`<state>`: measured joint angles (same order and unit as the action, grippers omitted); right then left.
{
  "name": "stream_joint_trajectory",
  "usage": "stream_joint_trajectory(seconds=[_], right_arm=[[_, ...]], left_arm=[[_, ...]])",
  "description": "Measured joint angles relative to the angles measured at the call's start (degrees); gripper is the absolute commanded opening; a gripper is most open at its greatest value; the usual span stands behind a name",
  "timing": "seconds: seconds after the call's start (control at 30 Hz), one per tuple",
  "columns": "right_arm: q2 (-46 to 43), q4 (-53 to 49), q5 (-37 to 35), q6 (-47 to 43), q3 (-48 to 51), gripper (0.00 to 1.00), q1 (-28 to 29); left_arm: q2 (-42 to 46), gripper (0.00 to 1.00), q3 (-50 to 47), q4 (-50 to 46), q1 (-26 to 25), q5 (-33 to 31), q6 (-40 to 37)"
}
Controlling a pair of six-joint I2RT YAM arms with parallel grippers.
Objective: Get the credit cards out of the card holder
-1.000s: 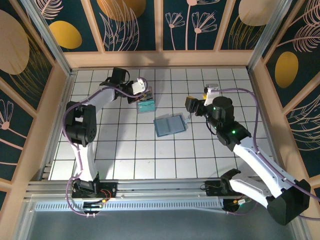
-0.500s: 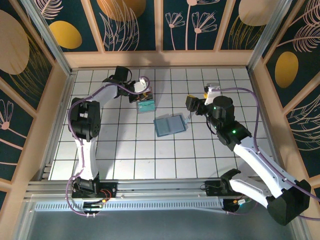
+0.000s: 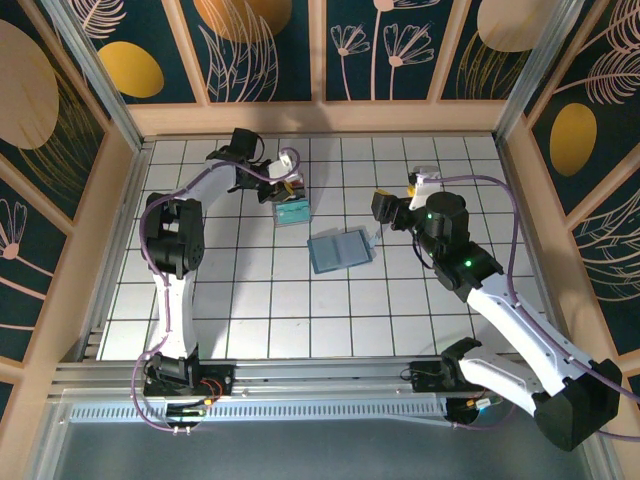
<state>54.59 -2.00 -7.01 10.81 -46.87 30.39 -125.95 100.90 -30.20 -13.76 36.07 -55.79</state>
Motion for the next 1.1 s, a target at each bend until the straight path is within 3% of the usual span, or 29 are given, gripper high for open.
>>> stream_joint_trajectory(seconds=[0.53,0.57,0.63,0.77,0.8,1.1], right_arm=[[0.0,0.0,0.9,-0.1,0.0,0.72,0.0],[0.0,0.0,0.9,0.0,0.0,0.71,0.0],[0.4,0.0,0.8,0.3,0.0,0.69,0.0],[2.9,-1.2,0.5,1.6,0.0,0.68,0.1],[3.9,-1.8,0.4,2.0,0.0,0.67,0.1],[14.5,-5.9,-0.5,6.4,-1.0,0.62,5.0]], left_arm=[[3.8,0.32,-1.7,-2.2,0.0,-0.1,2.2],[5.2,0.35,-2.9,-1.4,0.0,-0.1,2.8],[9.1,0.58,-6.0,1.2,0.0,-0.1,5.1],[18.1,0.95,-13.9,9.7,0.0,0.0,11.9],[21.2,0.99,-17.0,13.0,0.0,-0.1,14.3],[37.0,0.99,-34.2,31.5,-2.5,-6.6,36.3]])
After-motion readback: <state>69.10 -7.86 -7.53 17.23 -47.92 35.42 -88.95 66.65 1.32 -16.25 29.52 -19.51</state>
